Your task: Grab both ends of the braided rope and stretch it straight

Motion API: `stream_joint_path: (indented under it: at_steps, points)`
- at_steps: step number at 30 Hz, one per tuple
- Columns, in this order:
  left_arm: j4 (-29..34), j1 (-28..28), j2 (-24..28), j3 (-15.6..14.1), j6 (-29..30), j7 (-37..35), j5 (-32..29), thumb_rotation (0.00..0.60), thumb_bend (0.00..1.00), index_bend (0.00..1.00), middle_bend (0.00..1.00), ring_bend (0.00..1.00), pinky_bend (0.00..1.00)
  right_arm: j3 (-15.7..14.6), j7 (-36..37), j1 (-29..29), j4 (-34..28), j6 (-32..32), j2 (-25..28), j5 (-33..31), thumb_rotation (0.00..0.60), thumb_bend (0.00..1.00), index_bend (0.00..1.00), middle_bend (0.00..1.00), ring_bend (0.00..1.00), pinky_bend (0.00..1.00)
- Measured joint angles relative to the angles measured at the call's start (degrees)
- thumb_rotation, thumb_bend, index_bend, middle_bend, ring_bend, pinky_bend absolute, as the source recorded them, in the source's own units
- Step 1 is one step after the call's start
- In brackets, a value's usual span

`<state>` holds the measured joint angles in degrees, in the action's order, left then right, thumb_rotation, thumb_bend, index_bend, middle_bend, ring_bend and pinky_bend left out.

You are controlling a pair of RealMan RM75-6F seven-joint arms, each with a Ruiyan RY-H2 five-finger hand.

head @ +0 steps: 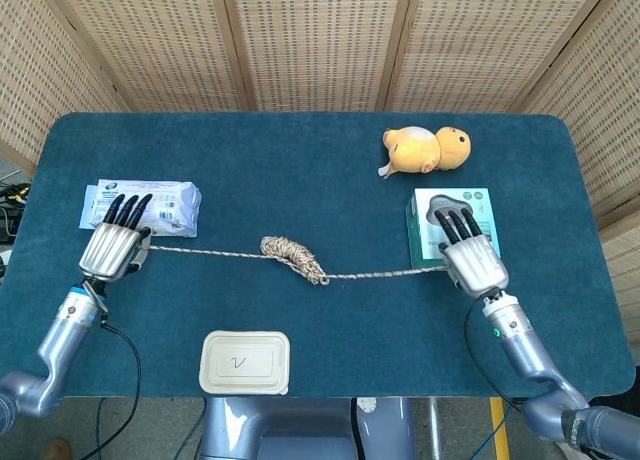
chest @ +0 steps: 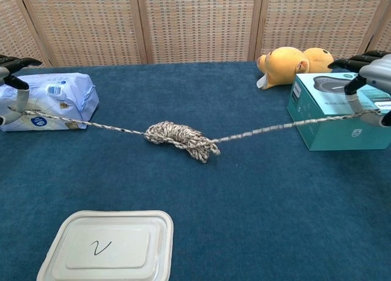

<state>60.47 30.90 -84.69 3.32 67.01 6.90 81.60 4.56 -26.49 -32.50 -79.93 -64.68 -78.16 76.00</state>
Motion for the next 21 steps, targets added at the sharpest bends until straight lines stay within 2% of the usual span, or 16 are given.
stream_joint_path:
  at_steps: [1, 3, 4, 5, 6, 7, 8, 10, 15, 21]
  points:
    - [-0.49, -0.26, 0.07, -0.17, 0.24, -0.78, 0.30, 0.600, 0.50, 0.69, 0.00, 0.00, 0.00, -0.11, 0.05, 0.29, -0.12, -0.15, 0.31, 0.02, 0.600, 0.45, 0.68, 0.00, 0.00, 0.00]
    - [-1.00, -0.56, 0.04, -0.39, 0.56, -1.66, 0.75, 0.600, 0.48, 0.68, 0.00, 0.00, 0.00, -0.32, 0.14, 0.73, -0.19, -0.26, 0.56, -0.03, 0.600, 0.44, 0.61, 0.00, 0.00, 0.00]
    - [-1.10, -0.69, -0.01, -0.52, 0.67, -2.13, 1.02, 0.600, 0.40, 0.61, 0.00, 0.00, 0.00, -0.45, 0.17, 0.90, -0.17, -0.26, 0.62, -0.03, 0.600, 0.39, 0.49, 0.00, 0.00, 0.00]
    - [-1.09, -0.75, -0.04, -0.60, 0.70, -2.45, 1.17, 0.600, 0.26, 0.44, 0.00, 0.00, 0.00, -0.56, 0.23, 1.08, -0.15, -0.26, 0.67, 0.00, 0.600, 0.34, 0.38, 0.00, 0.00, 0.00]
    - [-0.98, -0.79, -0.02, -0.67, 0.66, -2.79, 1.26, 0.600, 0.12, 0.24, 0.00, 0.00, 0.00, -0.55, 0.24, 1.18, -0.25, -0.26, 0.70, -0.12, 0.600, 0.22, 0.21, 0.00, 0.00, 0.00]
    - [-0.65, -0.85, 0.10, -0.72, 0.62, -3.22, 1.35, 0.600, 0.05, 0.12, 0.00, 0.00, 0.00, -0.50, 0.32, 1.30, -0.49, -0.31, 0.74, -0.30, 0.600, 0.11, 0.09, 0.00, 0.00, 0.00]
    - [-0.23, -0.91, 0.29, -0.74, 0.63, -3.53, 1.43, 0.600, 0.00, 0.01, 0.00, 0.00, 0.00, -0.38, 0.67, 1.48, -0.95, -0.52, 0.82, -0.41, 0.600, 0.03, 0.03, 0.00, 0.00, 0.00]
    - [1.29, -1.12, 1.07, -0.71, 0.85, -4.58, 1.57, 0.600, 0.00, 0.00, 0.00, 0.00, 0.00, -0.20, 1.64, 1.79, -1.65, -1.18, 1.04, -0.10, 0.600, 0.00, 0.00, 0.00, 0.00, 0.00]
    - [6.84, -2.52, 4.43, 0.02, 3.37, -7.73, 1.49, 0.600, 0.00, 0.00, 0.00, 0.00, 0.00, 0.37, 6.13, 3.48, -4.43, -5.22, 2.57, 1.96, 0.600, 0.00, 0.00, 0.00, 0.00, 0.00]
    - [17.72, -6.77, 11.01, 0.93, 8.97, -9.95, 0.42, 0.600, 0.00, 0.00, 0.00, 0.00, 0.00, 1.01, 11.36, 7.42, -10.73, -12.73, 6.14, 4.70, 0.600, 0.00, 0.00, 0.00, 0.00, 0.00]
